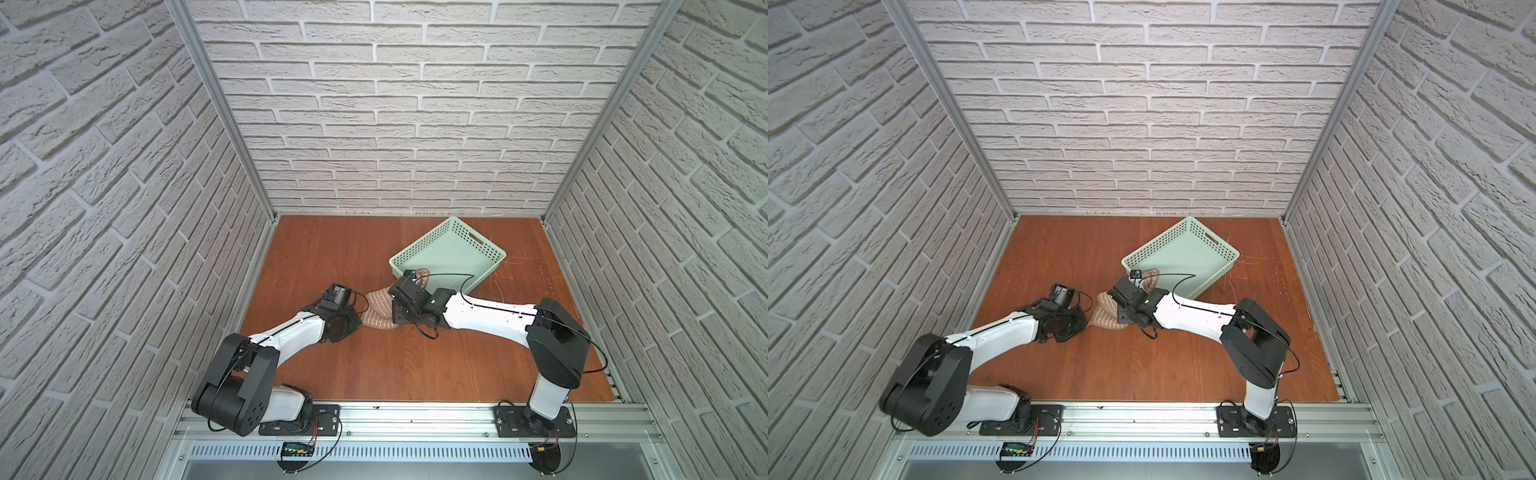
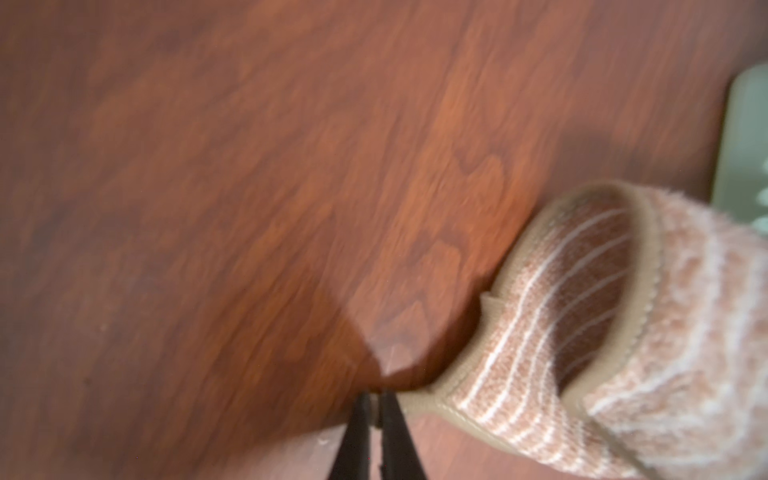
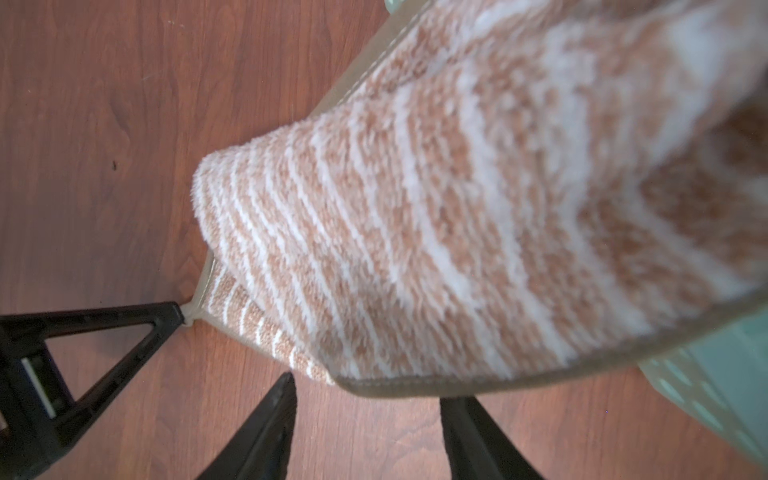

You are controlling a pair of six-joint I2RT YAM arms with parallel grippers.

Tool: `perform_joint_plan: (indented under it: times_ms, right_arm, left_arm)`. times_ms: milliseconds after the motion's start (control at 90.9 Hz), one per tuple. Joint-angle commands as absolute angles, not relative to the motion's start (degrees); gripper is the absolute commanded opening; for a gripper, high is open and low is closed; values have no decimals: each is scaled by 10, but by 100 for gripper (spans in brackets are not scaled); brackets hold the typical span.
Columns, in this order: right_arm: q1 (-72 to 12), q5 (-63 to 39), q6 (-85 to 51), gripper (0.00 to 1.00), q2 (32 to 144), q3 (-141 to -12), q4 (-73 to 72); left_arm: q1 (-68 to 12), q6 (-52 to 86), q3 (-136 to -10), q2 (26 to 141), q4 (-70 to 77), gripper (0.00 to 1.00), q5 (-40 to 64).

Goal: Fold the square dishcloth
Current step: Flatten out the cleaning item at the center of the board.

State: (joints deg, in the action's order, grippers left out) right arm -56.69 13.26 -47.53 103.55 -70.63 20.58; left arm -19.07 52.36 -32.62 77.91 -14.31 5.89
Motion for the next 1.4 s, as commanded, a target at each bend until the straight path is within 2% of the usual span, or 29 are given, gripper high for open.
perform_joint_plan:
  times_ms: [0,121,198,440,649,1133,1276,1386]
  right_arm:
    - [-568,153,-450,40,1041,-719,169]
    - [-567,156,-402,12,1038,-744,163]
    - [-567,151,-372,3,1033,-760,162]
    - [-567,150,-313,3,996,-824,190]
    - [-568,131,-303,3,996,-910,250]
    - [-630,84,-433,3,877,-850,341]
    - [-632,73,-468,3,869,-834,360]
    - [-613,83,-454,3,919,-871,372]
  left_arm:
    - [-186,528,-324,776,-177,0,39]
    - [-174,530,-333,736,-207,0,8]
    - [-164,527,-343,700,-244,0,-16]
    - [-117,500,-373,562,-330,0,-74]
    - [-44,451,-441,503,-402,0,-75]
    - [-37,414,-560,352,-574,0,-87]
    - [-36,412,-570,345,-597,0,-100]
    - [-31,401,-564,395,-563,0,-109]
